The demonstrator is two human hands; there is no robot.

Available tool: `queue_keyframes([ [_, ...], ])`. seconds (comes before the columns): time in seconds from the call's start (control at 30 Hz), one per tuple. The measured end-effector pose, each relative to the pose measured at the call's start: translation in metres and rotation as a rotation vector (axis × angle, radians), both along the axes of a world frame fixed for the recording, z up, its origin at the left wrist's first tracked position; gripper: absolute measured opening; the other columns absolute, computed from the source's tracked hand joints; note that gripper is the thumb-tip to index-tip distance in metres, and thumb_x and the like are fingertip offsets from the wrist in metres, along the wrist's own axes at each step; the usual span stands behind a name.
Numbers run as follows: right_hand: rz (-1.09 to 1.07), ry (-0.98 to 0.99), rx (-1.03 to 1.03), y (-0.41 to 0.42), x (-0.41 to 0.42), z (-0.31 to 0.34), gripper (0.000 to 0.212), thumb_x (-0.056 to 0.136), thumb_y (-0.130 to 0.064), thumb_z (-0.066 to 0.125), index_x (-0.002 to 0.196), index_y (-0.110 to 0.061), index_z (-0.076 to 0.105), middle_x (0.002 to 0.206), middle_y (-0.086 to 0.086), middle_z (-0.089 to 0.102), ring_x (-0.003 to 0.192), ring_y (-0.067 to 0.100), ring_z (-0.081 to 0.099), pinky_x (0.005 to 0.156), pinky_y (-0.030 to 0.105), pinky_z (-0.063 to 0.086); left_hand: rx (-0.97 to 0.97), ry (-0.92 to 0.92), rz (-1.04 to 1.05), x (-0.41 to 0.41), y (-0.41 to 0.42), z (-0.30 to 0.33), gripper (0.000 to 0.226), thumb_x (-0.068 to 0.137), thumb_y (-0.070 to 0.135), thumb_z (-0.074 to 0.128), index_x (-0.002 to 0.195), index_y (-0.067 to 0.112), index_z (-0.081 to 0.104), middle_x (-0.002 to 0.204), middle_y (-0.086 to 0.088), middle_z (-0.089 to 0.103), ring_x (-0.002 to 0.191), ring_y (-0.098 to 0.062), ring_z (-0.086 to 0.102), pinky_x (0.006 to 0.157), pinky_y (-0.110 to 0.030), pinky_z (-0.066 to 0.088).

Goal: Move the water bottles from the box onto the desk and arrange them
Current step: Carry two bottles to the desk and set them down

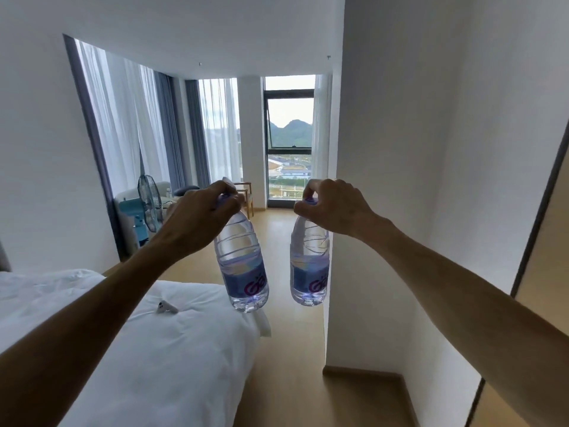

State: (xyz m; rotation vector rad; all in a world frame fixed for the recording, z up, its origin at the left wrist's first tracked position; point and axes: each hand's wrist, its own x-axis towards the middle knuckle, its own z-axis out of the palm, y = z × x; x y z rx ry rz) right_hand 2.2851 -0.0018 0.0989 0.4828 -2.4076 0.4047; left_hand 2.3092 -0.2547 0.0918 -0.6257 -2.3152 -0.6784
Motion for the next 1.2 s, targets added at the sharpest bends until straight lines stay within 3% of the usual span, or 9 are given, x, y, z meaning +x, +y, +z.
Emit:
queue_keyframes([
  [0.13, 0.025, -0.032, -0.005, -0.005, -0.078, -0.011, 0.029, 0.087, -0.043, 0.062, 0.087, -0.014, 0.062, 0.070, -0.005, 0.059, 0.061, 0.008, 0.053, 0.065, 0.022, 0.044, 0.000, -0.003, 0.021, -0.075, -0.005, -0.011, 0.029, 0.100, 0.035, 0.048, 0.113, 0.012, 0.060, 0.087, -0.005, 0.067, 0.076, -0.023, 0.065, 0.069, -0.029, 0.050],
  [0.27, 0.032, -0.041, -0.002, -0.014, -0.160, -0.019, 0.024, 0.087, -0.042, 0.063, 0.084, -0.019, 0.057, 0.067, -0.010, 0.053, 0.062, 0.010, 0.054, 0.060, 0.020, 0.042, 0.029, -0.001, -0.002, -0.157, -0.014, -0.020, 0.045, 0.093, 0.047, 0.043, 0.111, 0.010, 0.061, 0.084, -0.007, 0.067, 0.072, -0.022, 0.065, 0.066, -0.032, 0.052],
  [0.4, 0.019, -0.040, 0.005, -0.026, -0.239, -0.016, 0.025, 0.086, -0.042, 0.063, 0.085, -0.017, 0.059, 0.072, -0.004, 0.058, 0.065, 0.014, 0.057, 0.069, 0.030, 0.052, 0.010, -0.010, -0.008, -0.240, -0.024, -0.018, 0.043, 0.091, 0.050, 0.041, 0.110, 0.017, 0.061, 0.087, -0.006, 0.069, 0.072, -0.021, 0.065, 0.069, -0.037, 0.055],
  [0.7, -0.003, -0.052, -0.036, -0.041, -0.403, -0.018, 0.031, 0.086, -0.041, 0.063, 0.090, -0.011, 0.063, 0.075, -0.001, 0.062, 0.068, 0.019, 0.060, 0.070, 0.035, 0.055, -0.008, 0.001, 0.026, -0.418, -0.032, -0.011, 0.052, 0.087, 0.057, 0.035, 0.111, 0.018, 0.061, 0.084, -0.001, 0.063, 0.069, -0.018, 0.062, 0.071, -0.041, 0.056],
  [0.83, 0.022, -0.066, -0.039, -0.042, -0.479, -0.026, 0.029, 0.085, -0.038, 0.064, 0.089, -0.009, 0.064, 0.077, 0.003, 0.065, 0.068, 0.022, 0.062, 0.063, 0.028, 0.050, -0.011, -0.013, 0.034, -0.493, -0.030, -0.019, 0.046, 0.087, 0.056, 0.037, 0.106, 0.021, 0.061, 0.074, 0.005, 0.060, 0.063, -0.011, 0.059, 0.067, -0.037, 0.055],
  [1.03, 0.090, -0.059, -0.052, -0.030, -0.604, -0.030, 0.023, 0.085, -0.037, 0.064, 0.086, -0.016, 0.057, 0.078, -0.001, 0.062, 0.065, 0.020, 0.060, 0.051, 0.019, 0.041, -0.021, -0.033, 0.063, -0.611, -0.016, -0.026, 0.049, 0.086, 0.056, 0.038, 0.107, 0.019, 0.062, 0.069, 0.006, 0.062, 0.061, -0.015, 0.060, 0.061, -0.030, 0.049],
  [1.2, 0.103, -0.050, -0.041, -0.018, -0.709, -0.024, 0.026, 0.086, -0.038, 0.064, 0.088, -0.012, 0.060, 0.078, 0.001, 0.063, 0.063, 0.019, 0.060, 0.054, 0.019, 0.045, -0.015, -0.032, 0.104, -0.711, -0.005, -0.021, 0.032, 0.098, 0.041, 0.048, 0.109, 0.015, 0.061, 0.066, 0.010, 0.059, 0.057, -0.011, 0.057, 0.054, -0.024, 0.039],
])
